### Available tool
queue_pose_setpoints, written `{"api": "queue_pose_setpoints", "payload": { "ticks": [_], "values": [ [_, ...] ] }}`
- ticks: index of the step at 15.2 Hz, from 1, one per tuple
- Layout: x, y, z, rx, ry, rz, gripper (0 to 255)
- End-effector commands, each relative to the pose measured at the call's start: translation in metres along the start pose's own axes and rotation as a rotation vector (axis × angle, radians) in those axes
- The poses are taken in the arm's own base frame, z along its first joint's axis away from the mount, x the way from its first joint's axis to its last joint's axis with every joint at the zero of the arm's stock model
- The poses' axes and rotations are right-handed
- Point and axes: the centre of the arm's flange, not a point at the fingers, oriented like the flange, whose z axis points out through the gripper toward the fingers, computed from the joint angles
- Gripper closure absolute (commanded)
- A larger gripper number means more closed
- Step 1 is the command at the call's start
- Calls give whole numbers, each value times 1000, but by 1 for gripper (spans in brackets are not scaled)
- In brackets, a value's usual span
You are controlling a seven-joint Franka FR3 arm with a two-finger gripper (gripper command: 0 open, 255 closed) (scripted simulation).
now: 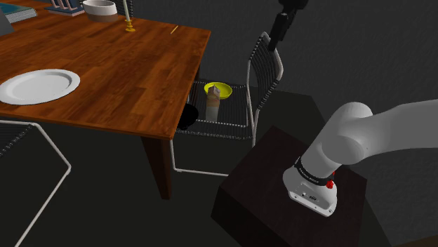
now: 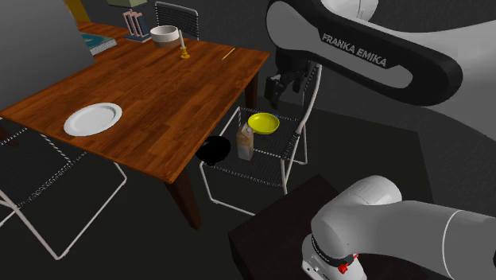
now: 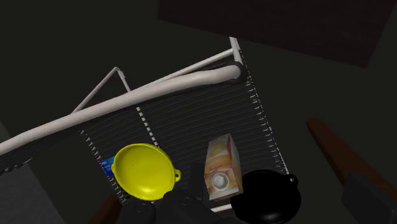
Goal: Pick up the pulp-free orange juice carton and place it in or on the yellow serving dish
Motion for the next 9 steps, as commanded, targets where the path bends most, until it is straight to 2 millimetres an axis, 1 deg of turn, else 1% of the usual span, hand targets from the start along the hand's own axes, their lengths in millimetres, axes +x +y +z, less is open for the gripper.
{"api": "queue_pose_setpoints", "payload": {
  "ticks": [1,9],
  "values": [
    [0,0,0,0,0,0,0],
    [31,22,96,53,81,-75,0]
  ]
}}
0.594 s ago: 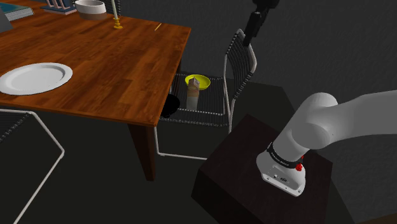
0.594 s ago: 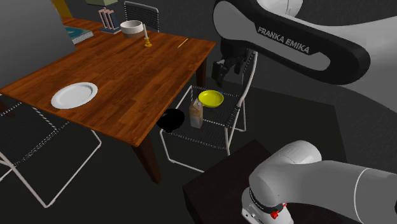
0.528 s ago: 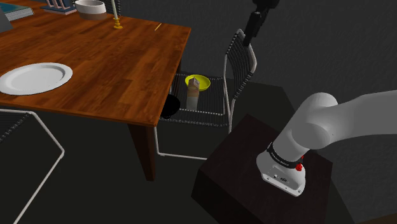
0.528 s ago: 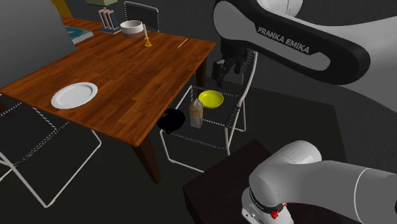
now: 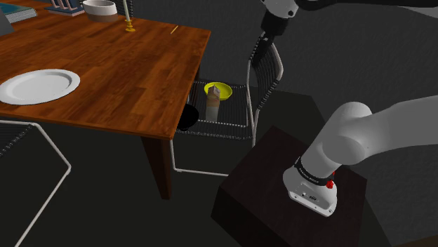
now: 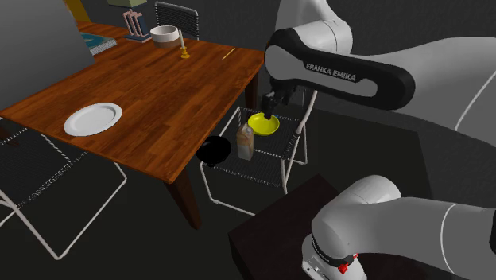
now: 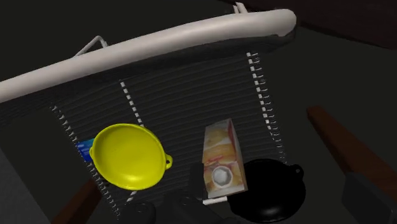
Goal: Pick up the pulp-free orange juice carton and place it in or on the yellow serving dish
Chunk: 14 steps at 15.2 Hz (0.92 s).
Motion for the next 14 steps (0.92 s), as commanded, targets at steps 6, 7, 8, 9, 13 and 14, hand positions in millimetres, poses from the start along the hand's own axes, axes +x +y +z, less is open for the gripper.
{"api": "queue_pose_setpoints", "payload": {
  "ticks": [6,7,8,9,13,14],
  "values": [
    [25,18,85,46,75,-67,0],
    [30,20,97,52,85,-76,0],
    [34,22,109,59,95,-85,0],
    [39,24,121,66,105,-95,0],
    [59,32,168,92,146,-133,0],
    [64,33,179,99,156,-142,0]
  ]
}}
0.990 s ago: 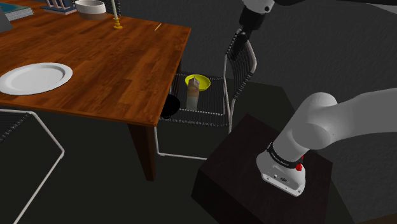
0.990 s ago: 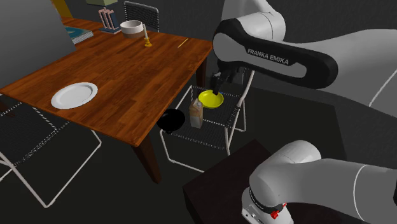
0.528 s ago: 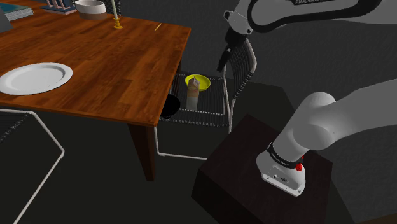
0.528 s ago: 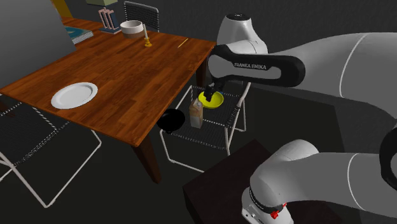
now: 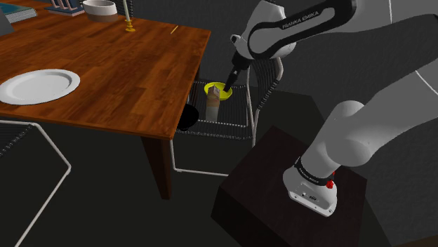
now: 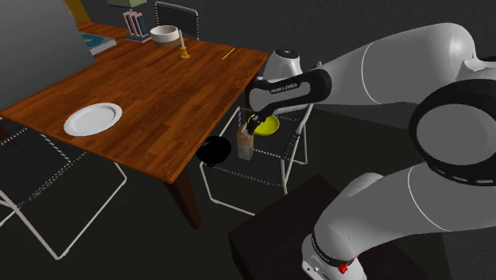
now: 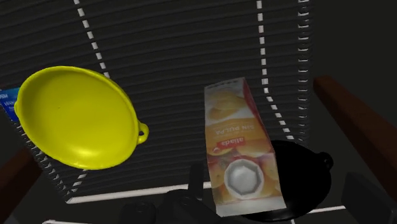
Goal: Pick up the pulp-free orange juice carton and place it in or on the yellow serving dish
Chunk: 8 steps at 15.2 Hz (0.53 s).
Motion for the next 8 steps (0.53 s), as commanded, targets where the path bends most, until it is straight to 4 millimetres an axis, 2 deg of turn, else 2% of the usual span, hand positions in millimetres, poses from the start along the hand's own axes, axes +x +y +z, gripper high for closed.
{"api": "queue_pose_setpoints", "payload": {
  "ticks": [1,2,8],
  "values": [
    [6,8,23,10,23,-20,0],
    [10,11,35,17,33,-29,0],
    [11,11,63,18,34,-30,0]
  ]
}}
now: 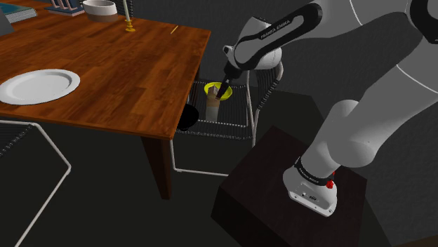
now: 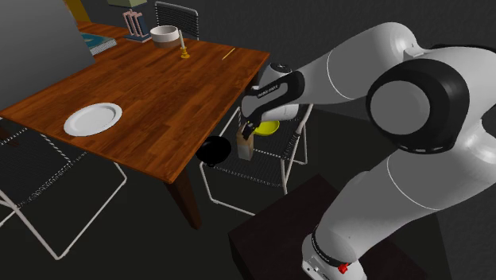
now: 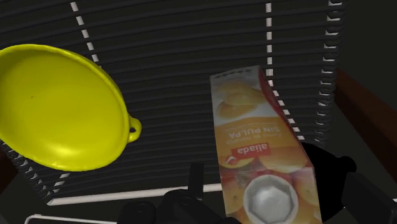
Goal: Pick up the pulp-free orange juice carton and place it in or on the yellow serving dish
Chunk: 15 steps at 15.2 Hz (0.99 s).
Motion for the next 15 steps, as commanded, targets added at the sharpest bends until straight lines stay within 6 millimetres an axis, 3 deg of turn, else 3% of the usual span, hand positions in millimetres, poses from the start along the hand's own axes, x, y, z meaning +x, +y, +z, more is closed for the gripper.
{"api": "queue_pose_setpoints", "payload": {
  "ticks": [1,2,10,11,15],
  "values": [
    [0,0,11,-1,1,0,0],
    [0,0,20,-1,1,0,0],
    [0,0,20,-1,1,0,0],
    [0,0,20,-1,1,0,255],
    [0,0,20,-1,1,0,255]
  ]
}}
